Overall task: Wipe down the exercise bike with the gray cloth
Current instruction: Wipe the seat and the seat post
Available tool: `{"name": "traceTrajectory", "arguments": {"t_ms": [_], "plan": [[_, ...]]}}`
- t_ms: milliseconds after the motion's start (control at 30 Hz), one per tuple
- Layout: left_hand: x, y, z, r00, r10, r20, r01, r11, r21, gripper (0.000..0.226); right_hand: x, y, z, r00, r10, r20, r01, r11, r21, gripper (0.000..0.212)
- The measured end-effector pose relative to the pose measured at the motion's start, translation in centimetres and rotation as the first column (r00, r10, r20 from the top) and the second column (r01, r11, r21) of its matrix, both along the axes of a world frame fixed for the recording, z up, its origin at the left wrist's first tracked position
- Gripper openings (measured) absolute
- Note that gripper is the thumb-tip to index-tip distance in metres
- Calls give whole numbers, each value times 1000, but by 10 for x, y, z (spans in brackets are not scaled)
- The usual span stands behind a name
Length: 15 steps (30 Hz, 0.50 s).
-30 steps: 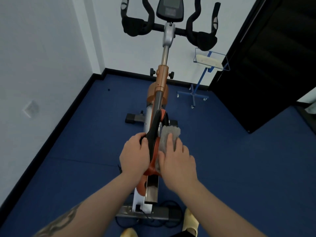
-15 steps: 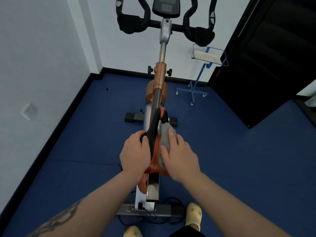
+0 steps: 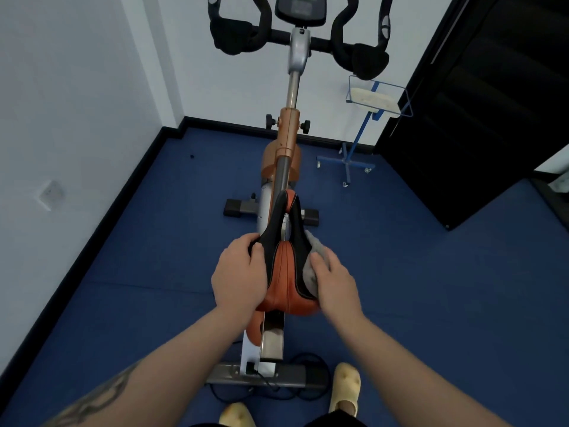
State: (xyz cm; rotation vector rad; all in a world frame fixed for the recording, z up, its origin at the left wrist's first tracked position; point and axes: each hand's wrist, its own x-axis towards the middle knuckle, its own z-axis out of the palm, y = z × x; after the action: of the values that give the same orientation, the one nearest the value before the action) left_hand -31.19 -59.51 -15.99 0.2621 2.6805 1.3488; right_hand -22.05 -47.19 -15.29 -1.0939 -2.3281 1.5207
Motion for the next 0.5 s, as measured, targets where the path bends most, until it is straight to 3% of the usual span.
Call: {"name": "traceTrajectory", "arguments": {"t_ms": [167,267,333,500], "plan": [[1,0,0,1000,5,-21,-4,1000,19,28,28,-38,-2,997,74,37,-82,949,304,64],[0,0,0,1000,0,-11,0,1000,-4,28,-9,2,11,959,154,239,-193,969,151,53],[0,0,-1,1000,6,1,-6,1000,4,29,-19,11,16,946,148,289,-187,976,113,48],[1,0,0,1000,10,-10,-10,1000,25,28,17,-34,6,962,147,228,-235,872,430,70]]}}
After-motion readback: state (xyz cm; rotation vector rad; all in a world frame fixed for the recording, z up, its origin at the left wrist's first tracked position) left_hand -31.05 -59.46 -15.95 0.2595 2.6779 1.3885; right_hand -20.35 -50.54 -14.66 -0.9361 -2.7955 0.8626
